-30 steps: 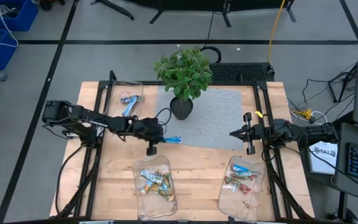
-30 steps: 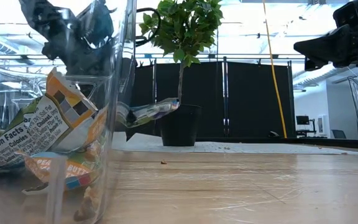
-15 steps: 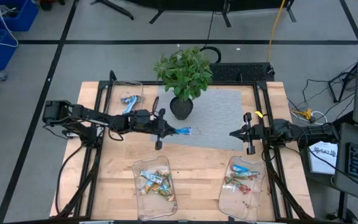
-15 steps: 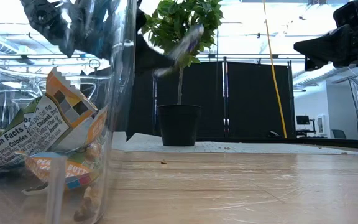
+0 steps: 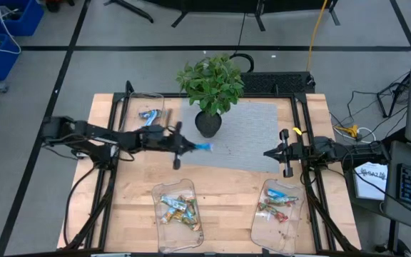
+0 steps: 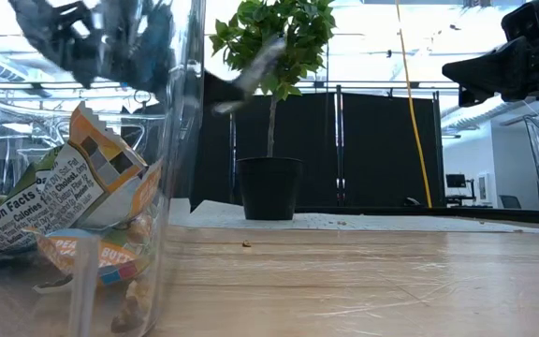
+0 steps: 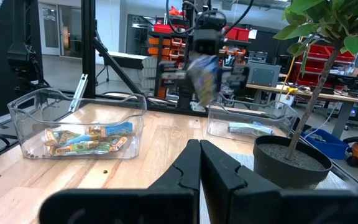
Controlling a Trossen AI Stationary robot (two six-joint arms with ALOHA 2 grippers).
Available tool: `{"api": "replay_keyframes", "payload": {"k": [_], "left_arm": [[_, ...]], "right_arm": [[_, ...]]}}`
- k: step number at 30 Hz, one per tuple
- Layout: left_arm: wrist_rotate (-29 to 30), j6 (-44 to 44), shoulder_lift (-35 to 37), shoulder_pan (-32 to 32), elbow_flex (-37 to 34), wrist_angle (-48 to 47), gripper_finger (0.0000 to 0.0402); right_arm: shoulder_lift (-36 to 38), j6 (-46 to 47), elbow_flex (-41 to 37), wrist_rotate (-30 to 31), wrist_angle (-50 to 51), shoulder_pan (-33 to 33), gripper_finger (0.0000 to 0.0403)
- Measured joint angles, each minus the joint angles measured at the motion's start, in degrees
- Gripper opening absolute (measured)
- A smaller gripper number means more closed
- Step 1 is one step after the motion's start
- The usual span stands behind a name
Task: Pick and place Granola Bars by type
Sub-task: Put the blue granola bar into the top transparent bin
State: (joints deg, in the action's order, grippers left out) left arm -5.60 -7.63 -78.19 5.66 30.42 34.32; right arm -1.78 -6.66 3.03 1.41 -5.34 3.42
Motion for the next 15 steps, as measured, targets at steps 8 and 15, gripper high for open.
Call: {"api": "replay_keyframes", "payload": {"k": [8,15], "left_arm": [[4.6,5.4,20.2,4.0,-18.6,6.6,0.0008],[9.1,5.6,37.5,4.1,-27.7,6.2,0.0008]], "right_arm": [[0.0,0.0,0.0,0.0,-0.3,0.0,0.0],[0.0,0.0,0.0,0.0,-0.2,0.0,0.0]]}}
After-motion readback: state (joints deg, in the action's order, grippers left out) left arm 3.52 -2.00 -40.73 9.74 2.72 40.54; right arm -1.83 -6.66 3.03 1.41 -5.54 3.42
